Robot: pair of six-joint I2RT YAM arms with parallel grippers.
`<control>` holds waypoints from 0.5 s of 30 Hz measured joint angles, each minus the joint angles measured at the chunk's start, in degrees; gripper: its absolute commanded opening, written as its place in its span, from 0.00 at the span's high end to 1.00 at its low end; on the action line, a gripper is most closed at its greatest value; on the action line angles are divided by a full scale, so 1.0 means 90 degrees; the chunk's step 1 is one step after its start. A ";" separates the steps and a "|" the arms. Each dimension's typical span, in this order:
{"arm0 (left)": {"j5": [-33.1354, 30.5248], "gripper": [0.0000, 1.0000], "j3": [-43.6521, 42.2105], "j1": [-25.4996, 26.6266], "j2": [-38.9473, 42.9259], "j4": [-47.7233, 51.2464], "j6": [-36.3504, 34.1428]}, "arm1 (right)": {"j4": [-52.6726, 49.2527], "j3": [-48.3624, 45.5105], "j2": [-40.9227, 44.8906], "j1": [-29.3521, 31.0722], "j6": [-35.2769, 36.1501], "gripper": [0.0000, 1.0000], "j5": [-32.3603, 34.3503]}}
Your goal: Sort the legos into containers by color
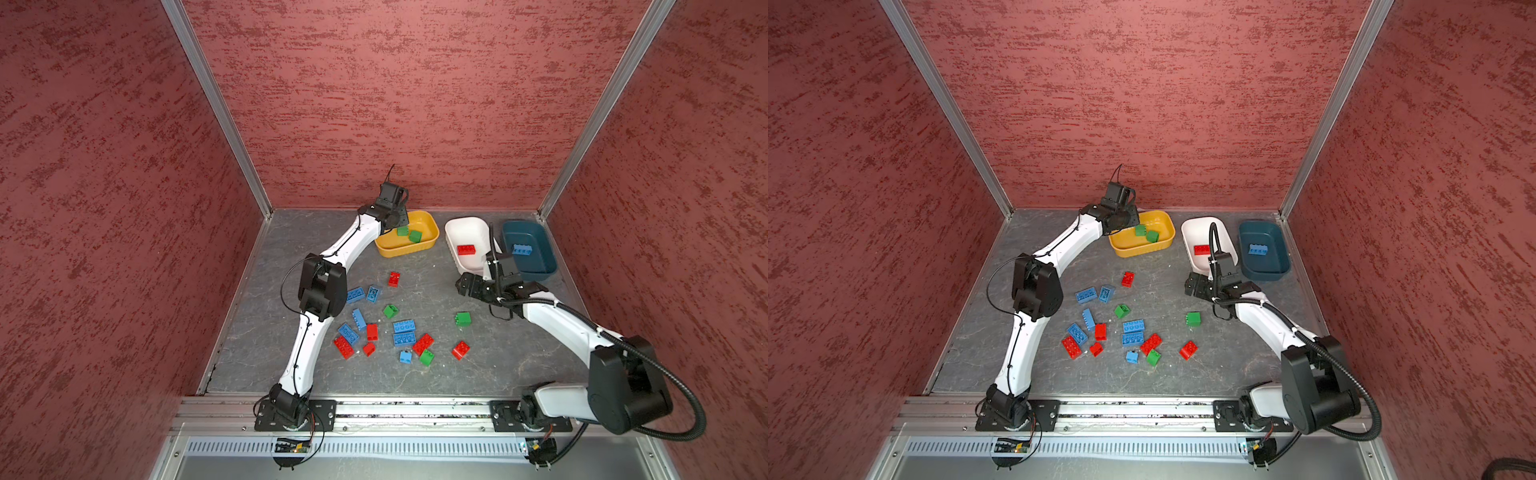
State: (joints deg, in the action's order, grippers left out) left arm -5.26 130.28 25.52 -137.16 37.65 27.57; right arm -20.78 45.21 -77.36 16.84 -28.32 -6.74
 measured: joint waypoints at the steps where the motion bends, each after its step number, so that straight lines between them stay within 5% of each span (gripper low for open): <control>1: -0.0024 0.71 0.0112 -0.0039 -0.0131 0.0080 0.0007 | -0.0095 -0.0007 -0.0012 0.0032 -0.0017 0.01 0.0017; 8: -0.0148 0.49 0.0279 -0.0146 -0.0381 0.0408 0.0189 | -0.0420 -0.0095 -0.0189 0.0437 -0.0044 0.02 0.0058; 15: -0.0046 0.26 0.0282 -0.0107 -0.0376 0.0452 0.0182 | -0.0678 -0.0138 -0.0469 0.0668 -0.0019 0.14 0.0112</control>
State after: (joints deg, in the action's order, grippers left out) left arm -5.67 132.81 24.56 -140.55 41.71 29.21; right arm -26.87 43.97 -81.58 22.85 -28.49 -5.74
